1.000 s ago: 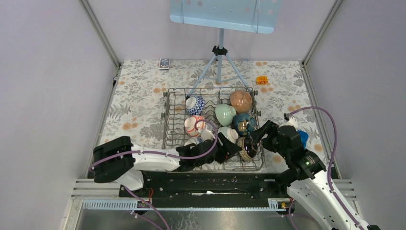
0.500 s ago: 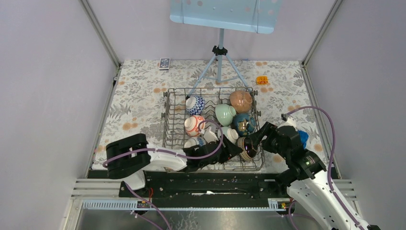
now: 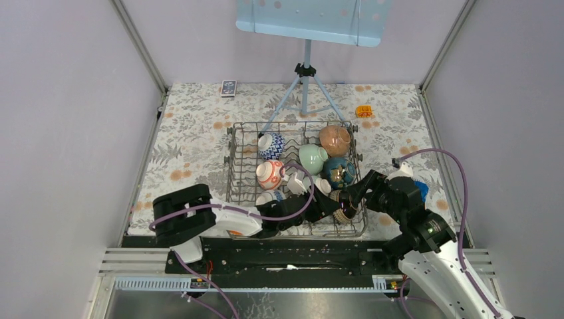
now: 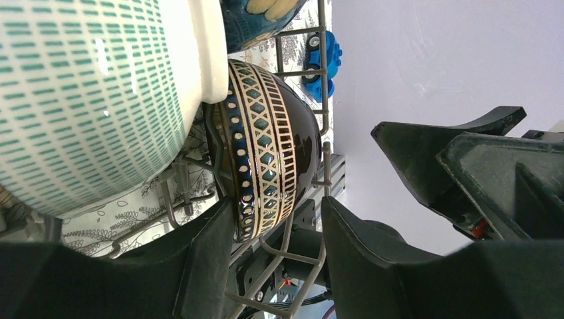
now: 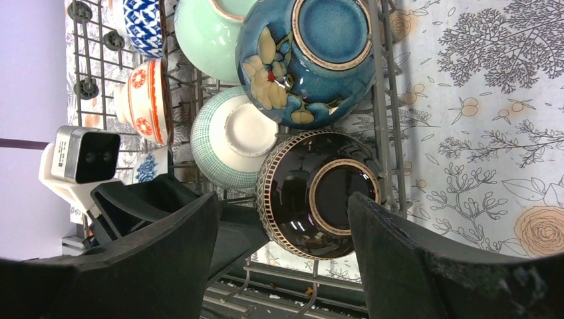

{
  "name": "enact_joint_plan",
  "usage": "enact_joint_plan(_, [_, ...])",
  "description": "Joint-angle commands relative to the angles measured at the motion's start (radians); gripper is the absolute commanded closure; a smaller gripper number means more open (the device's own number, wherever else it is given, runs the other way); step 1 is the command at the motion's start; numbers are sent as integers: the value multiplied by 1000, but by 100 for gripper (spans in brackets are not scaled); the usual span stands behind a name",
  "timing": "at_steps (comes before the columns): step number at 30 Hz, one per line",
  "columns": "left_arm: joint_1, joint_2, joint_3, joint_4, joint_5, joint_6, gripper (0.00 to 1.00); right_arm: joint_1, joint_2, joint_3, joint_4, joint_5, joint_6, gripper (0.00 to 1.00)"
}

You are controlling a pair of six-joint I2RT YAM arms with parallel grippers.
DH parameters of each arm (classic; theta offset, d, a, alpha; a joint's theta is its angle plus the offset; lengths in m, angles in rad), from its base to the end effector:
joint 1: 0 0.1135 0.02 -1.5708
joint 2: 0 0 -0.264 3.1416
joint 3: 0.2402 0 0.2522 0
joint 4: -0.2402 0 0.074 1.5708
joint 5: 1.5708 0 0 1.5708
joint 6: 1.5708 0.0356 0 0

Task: Unload the bowls from the dish rack
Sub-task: Pick up the bowl from the dish rack.

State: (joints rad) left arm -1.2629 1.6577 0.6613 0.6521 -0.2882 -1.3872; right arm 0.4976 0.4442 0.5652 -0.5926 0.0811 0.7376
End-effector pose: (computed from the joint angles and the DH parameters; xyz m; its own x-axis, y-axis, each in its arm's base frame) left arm 0.1091 -0.3097 0.1670 -0.8373 -0.4776 -0.2662 0.0514 0.4158 -0.9080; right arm 0.1025 0.0524 0.2663 -0.5728 0.4517 -0.6840 -0.0367 0.8195 0.5719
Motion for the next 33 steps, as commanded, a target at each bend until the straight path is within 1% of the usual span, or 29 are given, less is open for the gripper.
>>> enact_joint_plan(1, [8, 22, 20, 139, 29, 30, 48, 5, 2, 6, 28, -25, -22, 23])
enact_joint_plan(5, [10, 33, 23, 165, 43, 37, 52, 5, 12, 6, 27, -22, -23, 24])
enact_joint_plan(15, [17, 80, 16, 273, 88, 46, 55, 5, 9, -6, 25, -15, -7, 26])
enact_joint_plan(18, [21, 93, 16, 297, 99, 47, 57, 5, 14, -15, 22, -17, 10, 27])
enact_joint_plan(23, [26, 110, 33, 306, 113, 55, 62, 5, 21, -30, 13, -15, 37, 31])
enact_joint_plan(33, [29, 148, 67, 345, 134, 84, 67, 5, 5, -28, -2, -1, 56, 32])
